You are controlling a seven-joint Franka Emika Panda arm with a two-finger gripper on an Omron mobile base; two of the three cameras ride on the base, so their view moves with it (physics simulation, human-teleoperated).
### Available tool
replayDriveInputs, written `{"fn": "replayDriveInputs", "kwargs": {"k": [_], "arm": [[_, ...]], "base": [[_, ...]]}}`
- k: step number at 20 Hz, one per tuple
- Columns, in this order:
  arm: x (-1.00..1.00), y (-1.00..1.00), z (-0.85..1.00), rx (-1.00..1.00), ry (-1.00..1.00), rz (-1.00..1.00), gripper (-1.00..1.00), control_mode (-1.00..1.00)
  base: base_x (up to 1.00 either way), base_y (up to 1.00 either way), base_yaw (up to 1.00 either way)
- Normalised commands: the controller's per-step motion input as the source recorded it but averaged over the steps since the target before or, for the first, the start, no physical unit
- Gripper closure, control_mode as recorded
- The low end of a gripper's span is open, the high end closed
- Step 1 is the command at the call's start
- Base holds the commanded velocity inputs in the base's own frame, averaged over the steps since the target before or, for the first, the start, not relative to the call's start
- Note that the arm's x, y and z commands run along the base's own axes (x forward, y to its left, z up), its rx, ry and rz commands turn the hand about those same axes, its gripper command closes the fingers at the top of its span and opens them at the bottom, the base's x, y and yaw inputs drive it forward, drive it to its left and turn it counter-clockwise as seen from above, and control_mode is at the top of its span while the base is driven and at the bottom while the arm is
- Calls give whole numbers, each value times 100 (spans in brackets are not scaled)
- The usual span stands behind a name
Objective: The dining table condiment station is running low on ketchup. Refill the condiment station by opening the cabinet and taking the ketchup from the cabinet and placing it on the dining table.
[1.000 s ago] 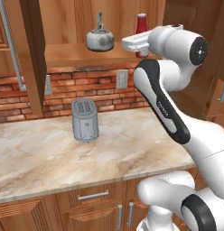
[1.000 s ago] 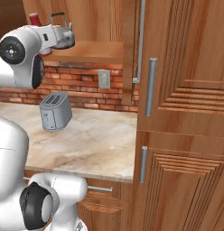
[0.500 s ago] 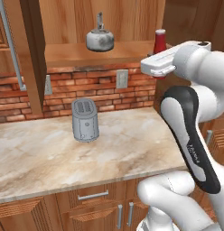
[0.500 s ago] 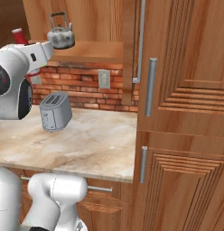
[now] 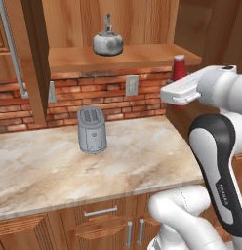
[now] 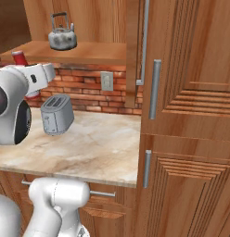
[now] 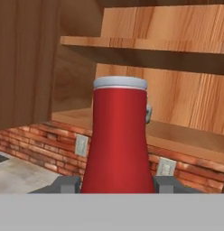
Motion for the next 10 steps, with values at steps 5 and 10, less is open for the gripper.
{"fn": "replayDriveInputs", "kwargs": {"k": [5, 10], "arm": [[0, 1, -12, 0, 5, 0, 100, -100], [-38, 3, -9, 0, -2, 0, 100, 100]], "base": [[0, 0, 0], [-20, 2, 0]]}}
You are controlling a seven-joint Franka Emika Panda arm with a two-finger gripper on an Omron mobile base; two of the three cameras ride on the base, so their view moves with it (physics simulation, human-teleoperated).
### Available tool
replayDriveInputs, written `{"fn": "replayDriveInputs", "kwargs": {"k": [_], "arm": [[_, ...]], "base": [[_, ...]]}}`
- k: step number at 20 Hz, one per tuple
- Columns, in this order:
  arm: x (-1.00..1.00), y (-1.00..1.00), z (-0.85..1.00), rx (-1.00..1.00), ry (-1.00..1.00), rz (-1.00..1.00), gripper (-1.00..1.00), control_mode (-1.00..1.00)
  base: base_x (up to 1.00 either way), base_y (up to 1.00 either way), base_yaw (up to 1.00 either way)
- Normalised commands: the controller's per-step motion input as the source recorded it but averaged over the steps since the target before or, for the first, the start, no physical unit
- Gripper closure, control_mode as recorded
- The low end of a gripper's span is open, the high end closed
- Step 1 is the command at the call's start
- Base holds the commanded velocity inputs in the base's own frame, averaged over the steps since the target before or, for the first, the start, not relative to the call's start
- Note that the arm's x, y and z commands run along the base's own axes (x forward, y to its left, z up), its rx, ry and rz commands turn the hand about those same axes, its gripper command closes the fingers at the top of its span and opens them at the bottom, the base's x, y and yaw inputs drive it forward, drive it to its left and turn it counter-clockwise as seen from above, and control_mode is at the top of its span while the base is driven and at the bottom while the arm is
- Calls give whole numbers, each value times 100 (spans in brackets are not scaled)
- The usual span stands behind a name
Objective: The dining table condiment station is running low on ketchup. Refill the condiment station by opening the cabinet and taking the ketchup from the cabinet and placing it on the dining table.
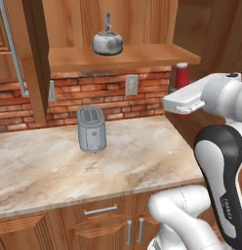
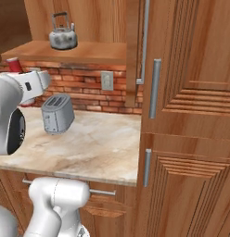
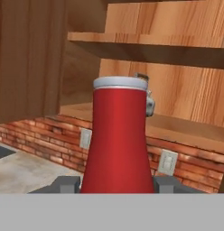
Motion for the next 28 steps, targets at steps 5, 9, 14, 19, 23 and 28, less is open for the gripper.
{"fn": "replayDriveInputs", "kwargs": {"k": [5, 9, 14, 19, 23, 28], "arm": [[0, 0, 0, 0, 0, 0, 100, 100], [0, 0, 0, 0, 0, 0, 100, 100], [0, 0, 0, 0, 0, 0, 100, 100], [0, 0, 0, 0, 0, 0, 100, 100], [0, 0, 0, 0, 0, 0, 100, 100], [0, 0, 0, 0, 0, 0, 100, 100]], "base": [[-100, 19, -3], [-100, 21, 6], [-78, 42, 53], [-29, 40, 78], [-32, 35, 80], [-33, 30, 81]]}}
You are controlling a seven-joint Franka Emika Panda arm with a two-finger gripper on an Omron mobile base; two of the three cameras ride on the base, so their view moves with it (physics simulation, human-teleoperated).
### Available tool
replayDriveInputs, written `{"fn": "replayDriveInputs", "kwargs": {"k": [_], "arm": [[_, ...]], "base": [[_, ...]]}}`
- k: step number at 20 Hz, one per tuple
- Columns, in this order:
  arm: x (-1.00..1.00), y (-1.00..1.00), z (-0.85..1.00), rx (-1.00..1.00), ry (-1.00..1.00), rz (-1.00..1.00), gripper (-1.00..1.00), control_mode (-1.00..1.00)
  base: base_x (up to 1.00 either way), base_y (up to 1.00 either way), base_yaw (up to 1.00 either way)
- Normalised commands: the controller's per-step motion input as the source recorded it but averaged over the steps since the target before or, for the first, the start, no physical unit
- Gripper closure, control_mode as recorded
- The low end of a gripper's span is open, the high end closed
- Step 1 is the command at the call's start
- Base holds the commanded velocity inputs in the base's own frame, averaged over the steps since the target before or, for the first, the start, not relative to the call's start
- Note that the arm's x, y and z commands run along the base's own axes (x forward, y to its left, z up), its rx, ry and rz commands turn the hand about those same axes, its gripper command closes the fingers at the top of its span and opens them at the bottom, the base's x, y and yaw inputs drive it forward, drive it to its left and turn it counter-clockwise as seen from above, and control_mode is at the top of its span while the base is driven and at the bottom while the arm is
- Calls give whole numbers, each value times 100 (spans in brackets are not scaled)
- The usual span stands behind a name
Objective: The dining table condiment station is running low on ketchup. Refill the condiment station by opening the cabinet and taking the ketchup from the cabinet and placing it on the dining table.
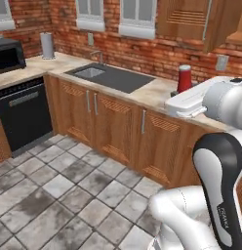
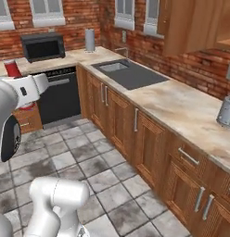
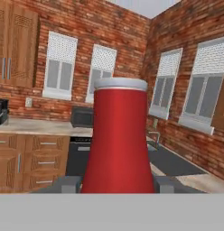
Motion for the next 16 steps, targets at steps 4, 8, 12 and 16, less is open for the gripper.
{"fn": "replayDriveInputs", "kwargs": {"k": [4, 8, 12, 16], "arm": [[0, 0, 0, 0, 0, 0, 100, 100], [0, 0, 0, 0, 0, 0, 100, 100], [0, 0, 0, 0, 0, 0, 100, 100], [0, 0, 0, 0, 0, 0, 100, 100]], "base": [[-33, 33, 82], [-36, 33, 83], [-39, 34, 82], [-48, 34, 79]]}}
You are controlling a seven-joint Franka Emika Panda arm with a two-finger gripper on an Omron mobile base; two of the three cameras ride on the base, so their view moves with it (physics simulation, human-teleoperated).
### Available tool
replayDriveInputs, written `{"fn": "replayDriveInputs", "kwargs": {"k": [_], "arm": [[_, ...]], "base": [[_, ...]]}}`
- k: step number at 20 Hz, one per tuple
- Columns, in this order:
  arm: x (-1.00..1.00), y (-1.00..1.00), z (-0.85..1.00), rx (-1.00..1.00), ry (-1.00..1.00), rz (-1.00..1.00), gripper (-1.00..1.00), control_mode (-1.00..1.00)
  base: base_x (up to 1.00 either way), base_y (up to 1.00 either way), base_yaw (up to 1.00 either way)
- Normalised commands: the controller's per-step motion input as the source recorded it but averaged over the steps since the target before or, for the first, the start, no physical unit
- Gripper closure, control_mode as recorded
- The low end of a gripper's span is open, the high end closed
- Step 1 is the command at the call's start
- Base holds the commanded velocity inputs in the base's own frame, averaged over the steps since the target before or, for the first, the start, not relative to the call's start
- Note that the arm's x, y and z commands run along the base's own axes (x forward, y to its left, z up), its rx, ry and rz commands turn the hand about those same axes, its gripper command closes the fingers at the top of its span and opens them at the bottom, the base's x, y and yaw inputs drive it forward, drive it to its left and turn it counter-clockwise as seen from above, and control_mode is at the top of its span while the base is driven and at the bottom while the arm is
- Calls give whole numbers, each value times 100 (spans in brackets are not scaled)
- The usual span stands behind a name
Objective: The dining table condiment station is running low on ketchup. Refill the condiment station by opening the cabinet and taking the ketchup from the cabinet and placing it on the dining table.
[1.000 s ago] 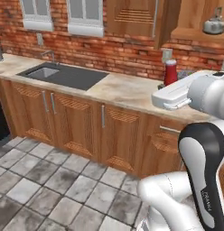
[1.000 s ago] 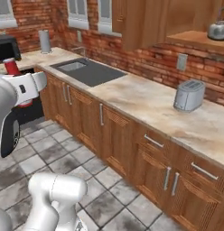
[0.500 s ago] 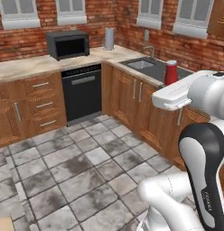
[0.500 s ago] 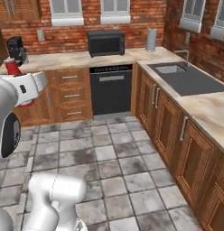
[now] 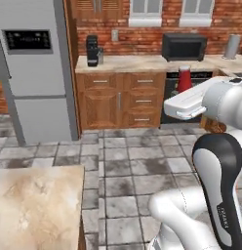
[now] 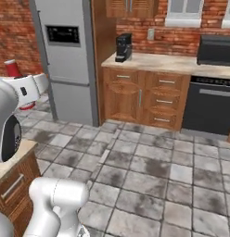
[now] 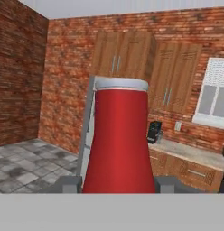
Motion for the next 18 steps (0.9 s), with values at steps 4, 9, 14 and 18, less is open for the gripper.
{"fn": "replayDriveInputs", "kwargs": {"k": [4, 9, 14, 18], "arm": [[0, 0, 0, 0, 0, 0, 100, 100], [0, 0, 0, 0, 0, 0, 100, 100], [0, 0, 0, 0, 0, 0, 100, 100], [0, 0, 0, 0, 0, 0, 100, 100]], "base": [[-50, 34, 77], [-74, 6, 73], [-87, 0, 70], [-74, 0, 69]]}}
